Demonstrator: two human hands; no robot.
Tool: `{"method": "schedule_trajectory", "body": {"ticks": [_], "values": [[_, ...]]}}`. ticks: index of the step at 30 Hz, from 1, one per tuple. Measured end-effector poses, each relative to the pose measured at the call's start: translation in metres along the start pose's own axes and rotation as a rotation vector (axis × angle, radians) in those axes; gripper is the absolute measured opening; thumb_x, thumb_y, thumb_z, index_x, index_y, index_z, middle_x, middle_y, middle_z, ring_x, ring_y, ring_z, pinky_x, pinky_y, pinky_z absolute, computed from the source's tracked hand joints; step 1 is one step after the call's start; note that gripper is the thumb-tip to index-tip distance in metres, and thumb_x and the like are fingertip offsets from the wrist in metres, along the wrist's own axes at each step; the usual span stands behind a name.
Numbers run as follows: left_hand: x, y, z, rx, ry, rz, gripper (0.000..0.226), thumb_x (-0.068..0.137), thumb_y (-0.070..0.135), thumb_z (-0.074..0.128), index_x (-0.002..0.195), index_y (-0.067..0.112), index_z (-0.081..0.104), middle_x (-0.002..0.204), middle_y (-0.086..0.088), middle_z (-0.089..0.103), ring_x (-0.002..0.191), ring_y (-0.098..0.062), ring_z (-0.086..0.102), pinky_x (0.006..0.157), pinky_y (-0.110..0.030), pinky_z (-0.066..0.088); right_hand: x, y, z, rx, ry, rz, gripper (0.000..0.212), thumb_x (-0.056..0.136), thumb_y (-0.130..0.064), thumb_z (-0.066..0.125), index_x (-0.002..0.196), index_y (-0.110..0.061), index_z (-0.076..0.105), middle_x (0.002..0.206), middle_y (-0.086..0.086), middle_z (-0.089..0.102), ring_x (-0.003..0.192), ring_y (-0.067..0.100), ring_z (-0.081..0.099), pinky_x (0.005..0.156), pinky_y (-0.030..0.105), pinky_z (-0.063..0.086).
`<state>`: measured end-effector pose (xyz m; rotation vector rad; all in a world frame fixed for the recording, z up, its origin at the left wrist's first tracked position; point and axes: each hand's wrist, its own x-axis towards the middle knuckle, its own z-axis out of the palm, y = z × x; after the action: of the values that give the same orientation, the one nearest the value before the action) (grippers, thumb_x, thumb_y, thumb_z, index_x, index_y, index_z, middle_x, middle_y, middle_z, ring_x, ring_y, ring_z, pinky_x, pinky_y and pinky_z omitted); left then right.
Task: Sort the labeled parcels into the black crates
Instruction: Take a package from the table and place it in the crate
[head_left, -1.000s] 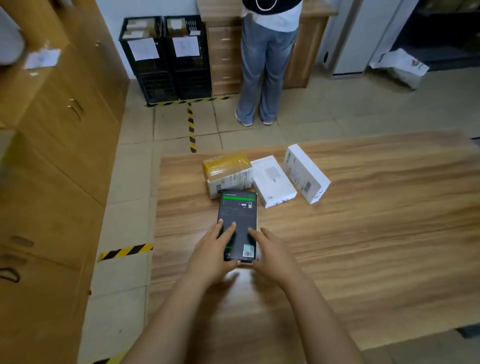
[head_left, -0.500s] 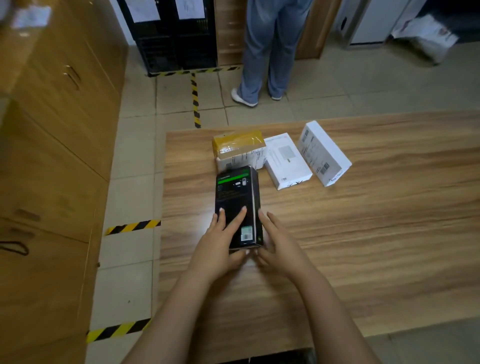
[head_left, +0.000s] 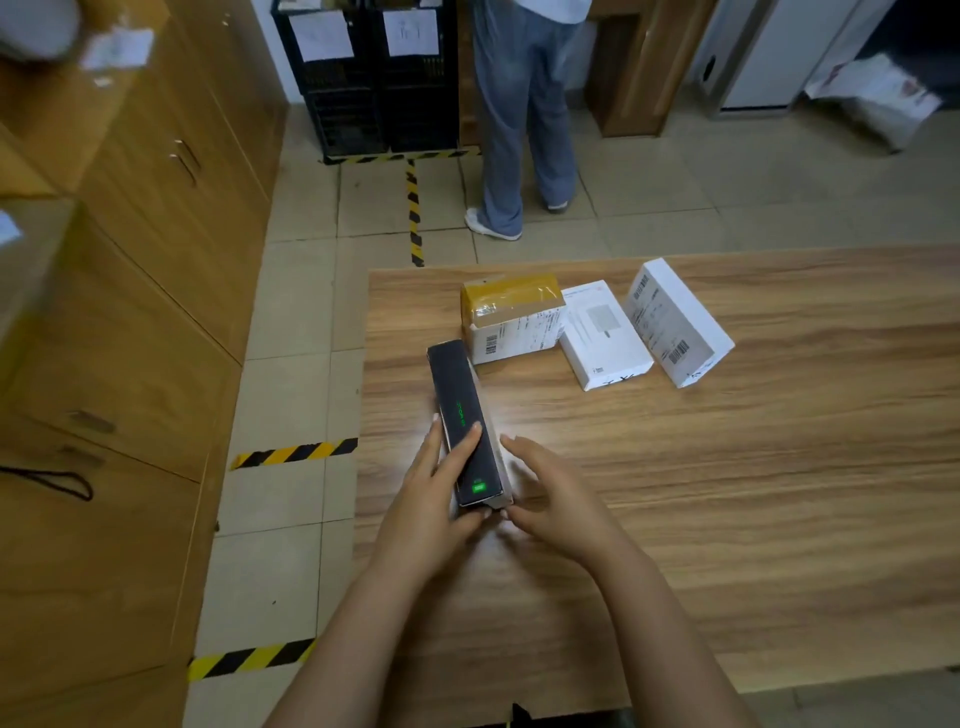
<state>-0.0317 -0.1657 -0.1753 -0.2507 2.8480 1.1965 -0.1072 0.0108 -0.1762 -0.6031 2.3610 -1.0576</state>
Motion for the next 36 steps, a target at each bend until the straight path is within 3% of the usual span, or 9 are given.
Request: {"method": "schedule_trajectory", "body": {"ticks": [6, 11, 17, 21, 26, 28, 30, 33, 36], "values": [[-0.017, -0.022, -0.013, 0.079, 0.094, -0.176, 0.093, 0.083, 0.031, 0.073, 0.153, 0.031, 0.011, 0.16, 0.011, -0.011, 0.149, -0.011, 0.003, 0.115, -0.037, 0.029, 0.021, 0.007, 0.033, -0.059, -0.1, 0.046, 0.087, 0.078, -0.025, 0.075, 0.149, -0.042, 0.027, 0.158, -0.001, 0.026, 0.14, 0.015, 0.034, 0.113, 0.033, 0.033], [-0.024, -0.028, -0.01, -0.013, 0.005, -0.217, 0.089, 0.088, 0.02, 0.066, 0.154, 0.028, 0.007, 0.157, 0.017, 0.009, 0.148, -0.01, 0.007, 0.116, -0.032, 0.026, 0.029, -0.008, 0.052, 0.002, -0.128, -0.016, 0.078, 0.077, 0.0, 0.066, 0.145, -0.026, 0.041, 0.151, -0.009, 0.033, 0.115, 0.004, 0.05, 0.089, 0.007, 0.037], [-0.023, -0.045, -0.002, -0.067, 0.048, -0.331, 0.097, 0.081, 0.024, 0.075, 0.154, 0.032, 0.011, 0.163, 0.005, 0.001, 0.148, -0.016, 0.013, 0.109, -0.028, 0.031, 0.028, -0.005, 0.062, 0.014, -0.117, -0.028, 0.087, 0.078, -0.004, 0.063, 0.15, -0.037, 0.028, 0.158, -0.007, 0.023, 0.128, 0.015, 0.048, 0.102, 0.032, 0.045], [-0.024, -0.037, 0.002, -0.113, 0.143, -0.286, 0.091, 0.081, 0.022, 0.075, 0.152, 0.031, 0.02, 0.159, 0.008, 0.021, 0.139, -0.013, 0.034, 0.096, -0.019, 0.037, 0.027, -0.017, 0.058, 0.057, -0.043, -0.012, 0.083, 0.081, 0.0, 0.063, 0.149, -0.036, 0.032, 0.159, -0.011, 0.024, 0.114, 0.007, 0.055, 0.098, 0.022, 0.045], [-0.014, -0.012, -0.026, -0.076, 0.298, -0.152, 0.085, 0.086, 0.019, 0.072, 0.149, 0.04, 0.019, 0.16, 0.008, 0.016, 0.14, -0.013, 0.032, 0.096, -0.024, 0.044, 0.023, -0.049, 0.032, 0.1, 0.125, -0.116, 0.078, 0.084, 0.004, 0.065, 0.147, -0.034, 0.038, 0.155, -0.012, 0.03, 0.116, -0.002, 0.049, 0.087, 0.0, 0.039], [-0.006, 0.005, -0.045, -0.086, 0.364, -0.075, 0.085, 0.086, 0.014, 0.071, 0.145, 0.045, 0.019, 0.161, 0.006, 0.018, 0.139, -0.01, 0.033, 0.091, -0.018, 0.042, 0.025, -0.068, 0.016, 0.115, 0.224, -0.201, 0.077, 0.084, 0.004, 0.065, 0.146, -0.034, 0.039, 0.154, -0.007, 0.034, 0.122, -0.005, 0.046, 0.091, 0.006, 0.042], [0.002, 0.024, -0.063, -0.105, 0.443, -0.012, 0.087, 0.085, 0.009, 0.071, 0.145, 0.045, 0.019, 0.16, 0.004, 0.02, 0.135, 0.0, 0.032, 0.087, -0.007, 0.038, 0.027, -0.087, -0.001, 0.086, 0.316, -0.294, 0.077, 0.084, 0.003, 0.065, 0.145, -0.036, 0.039, 0.155, -0.003, 0.035, 0.131, -0.015, 0.033, 0.1, 0.015, 0.042], [0.01, 0.05, -0.086, -0.107, 0.564, 0.105, 0.089, 0.082, 0.003, 0.072, 0.147, 0.04, 0.023, 0.159, 0.001, 0.024, 0.124, 0.026, 0.021, 0.085, 0.006, 0.029, 0.025, -0.118, -0.029, 0.054, 0.421, -0.383, 0.078, 0.083, 0.006, 0.065, 0.144, -0.035, 0.039, 0.156, 0.001, 0.033, 0.127, -0.026, 0.025, 0.096, 0.003, 0.035], [0.014, 0.075, -0.109, -0.072, 0.681, 0.254, 0.081, 0.079, 0.001, 0.074, 0.146, 0.029, 0.039, 0.157, -0.005, 0.029, 0.128, 0.027, 0.018, 0.09, 0.006, 0.027, 0.016, -0.145, -0.056, 0.033, 0.52, -0.471, 0.079, 0.082, 0.009, 0.063, 0.143, -0.035, 0.04, 0.157, 0.002, 0.03, 0.125, -0.028, 0.021, 0.093, -0.002, 0.028]]}}
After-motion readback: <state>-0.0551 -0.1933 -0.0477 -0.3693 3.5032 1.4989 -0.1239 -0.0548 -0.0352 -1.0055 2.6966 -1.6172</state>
